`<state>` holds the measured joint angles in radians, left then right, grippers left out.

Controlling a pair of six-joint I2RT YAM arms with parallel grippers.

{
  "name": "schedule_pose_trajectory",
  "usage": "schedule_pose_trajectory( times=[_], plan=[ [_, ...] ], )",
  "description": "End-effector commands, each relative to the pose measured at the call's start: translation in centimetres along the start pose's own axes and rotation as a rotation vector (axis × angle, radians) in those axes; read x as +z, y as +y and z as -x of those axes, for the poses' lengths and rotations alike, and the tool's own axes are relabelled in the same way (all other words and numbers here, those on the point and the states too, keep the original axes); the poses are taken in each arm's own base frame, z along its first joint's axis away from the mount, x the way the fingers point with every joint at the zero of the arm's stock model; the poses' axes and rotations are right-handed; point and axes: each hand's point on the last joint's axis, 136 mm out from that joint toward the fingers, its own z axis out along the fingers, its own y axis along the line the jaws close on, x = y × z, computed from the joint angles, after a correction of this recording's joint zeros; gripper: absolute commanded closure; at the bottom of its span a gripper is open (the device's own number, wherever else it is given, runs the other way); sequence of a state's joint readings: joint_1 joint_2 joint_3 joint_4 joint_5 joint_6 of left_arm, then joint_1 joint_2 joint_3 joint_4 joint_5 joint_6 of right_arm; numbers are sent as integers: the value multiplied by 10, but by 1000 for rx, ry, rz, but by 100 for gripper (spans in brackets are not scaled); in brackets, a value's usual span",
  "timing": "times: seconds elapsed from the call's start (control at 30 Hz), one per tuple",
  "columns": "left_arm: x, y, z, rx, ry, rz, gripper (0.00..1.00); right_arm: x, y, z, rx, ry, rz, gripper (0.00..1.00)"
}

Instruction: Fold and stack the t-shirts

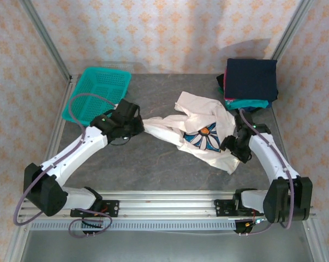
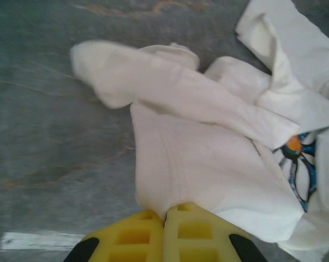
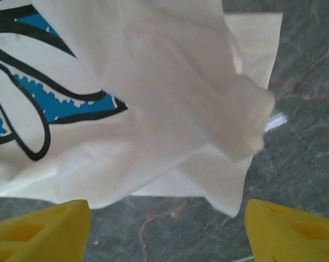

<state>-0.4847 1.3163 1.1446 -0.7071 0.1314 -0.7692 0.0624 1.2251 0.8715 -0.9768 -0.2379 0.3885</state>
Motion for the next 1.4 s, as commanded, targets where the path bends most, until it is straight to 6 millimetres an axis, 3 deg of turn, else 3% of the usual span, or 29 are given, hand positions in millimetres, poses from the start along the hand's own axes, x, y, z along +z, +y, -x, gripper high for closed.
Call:
schedule_pose_trajectory(
  times=[0.0,0.17,0.3,0.4,0.47,0.53,0.63,0.77,0.93,1.07,1.2,1.3,1.37],
  plan=[
    [-18,29,5,67,9,80,100,-2,-9,34,-48,-107,-129,26],
    [-33,53,19,36,-14,92,100,11,-15,40,-103,-92,-221,26],
    [-42,57,23,21,-27,60,100,35,-7,46,-107,-85,-199,33],
    [-49,53,25,41,-42,39,100,38,5,58,-92,-102,-171,68],
    [-58,50,29,52,-66,24,100,16,14,69,-79,-168,-136,91],
    [-68,47,34,59,-98,7,100,-16,27,75,-67,-246,-50,99],
    [-88,44,43,72,-163,-4,100,-66,37,69,-61,-299,60,100],
    [-125,37,60,94,-285,-35,100,-119,56,39,-51,-247,247,100],
    [-172,30,83,130,-429,-44,100,-166,65,16,-11,-221,383,100],
    [-191,25,97,154,-494,-32,100,-190,70,16,10,-230,419,100],
    [-193,22,111,185,-531,-3,100,-197,85,33,-1,-241,436,100],
    [-173,20,119,207,-522,23,100,-172,103,54,-36,-192,409,100],
    [-154,23,124,223,-518,57,100,-144,112,76,-55,-171,351,100]
  ],
)
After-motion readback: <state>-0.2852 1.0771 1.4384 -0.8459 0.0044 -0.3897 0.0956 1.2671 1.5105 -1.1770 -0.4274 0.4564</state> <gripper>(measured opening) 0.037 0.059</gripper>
